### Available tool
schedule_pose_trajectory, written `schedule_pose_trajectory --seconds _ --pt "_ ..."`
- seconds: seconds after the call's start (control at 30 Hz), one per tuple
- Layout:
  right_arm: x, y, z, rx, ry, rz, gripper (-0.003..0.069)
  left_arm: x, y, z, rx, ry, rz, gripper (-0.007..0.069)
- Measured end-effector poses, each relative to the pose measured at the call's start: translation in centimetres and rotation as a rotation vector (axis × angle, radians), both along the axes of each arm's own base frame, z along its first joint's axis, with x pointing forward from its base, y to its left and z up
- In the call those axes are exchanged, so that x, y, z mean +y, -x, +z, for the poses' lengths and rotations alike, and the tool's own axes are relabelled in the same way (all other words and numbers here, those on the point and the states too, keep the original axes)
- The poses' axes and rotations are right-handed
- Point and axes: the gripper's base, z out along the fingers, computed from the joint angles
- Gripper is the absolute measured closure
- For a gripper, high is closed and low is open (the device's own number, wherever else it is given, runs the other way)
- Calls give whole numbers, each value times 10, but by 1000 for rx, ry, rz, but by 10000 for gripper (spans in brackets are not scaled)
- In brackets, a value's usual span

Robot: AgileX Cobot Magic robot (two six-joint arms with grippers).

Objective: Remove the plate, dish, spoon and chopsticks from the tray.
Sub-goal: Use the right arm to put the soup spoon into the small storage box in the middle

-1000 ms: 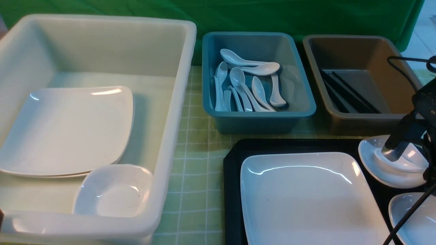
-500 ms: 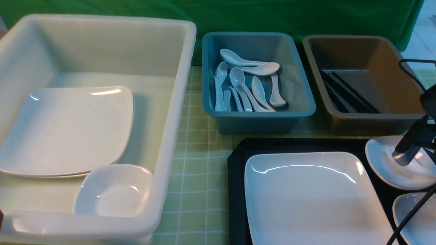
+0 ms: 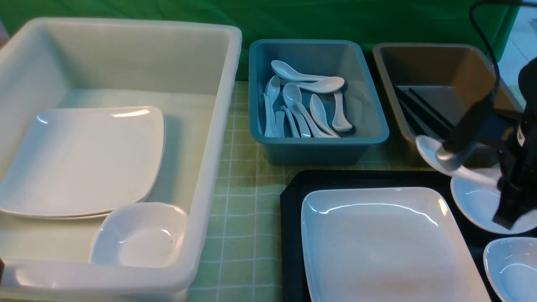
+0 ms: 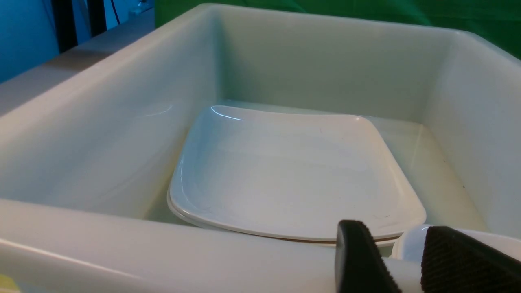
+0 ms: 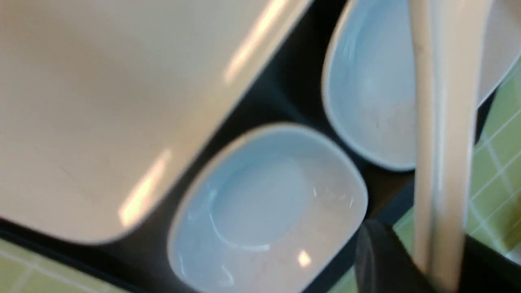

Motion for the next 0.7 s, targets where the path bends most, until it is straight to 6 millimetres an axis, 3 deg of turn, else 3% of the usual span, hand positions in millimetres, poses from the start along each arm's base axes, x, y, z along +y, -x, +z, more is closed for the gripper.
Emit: schedule_pose_trajectory --seconds 0.17,0.2,0.3,0.47,0.5,0.53,0.7 --pt "45 -12 46 -216 -210 -52 552 0 0 0 0 0 0 403" --pt "58 -24 56 -259 -294 -84 552 0 0 0 0 0 0 403" --pt "77 -49 58 -290 -380 -120 552 0 0 0 0 0 0 403" --pt "117 -113 16 -288 -439 -193 552 0 0 0 0 2 0 403" --pt "118 -113 18 -295 -446 -195 552 0 0 0 0 2 0 403" --pt "126 -127 -1 -284 -451 -221 552 0 0 0 -1 5 0 403" --pt "142 -152 -48 -253 -470 -296 543 0 0 0 -1 5 0 403"
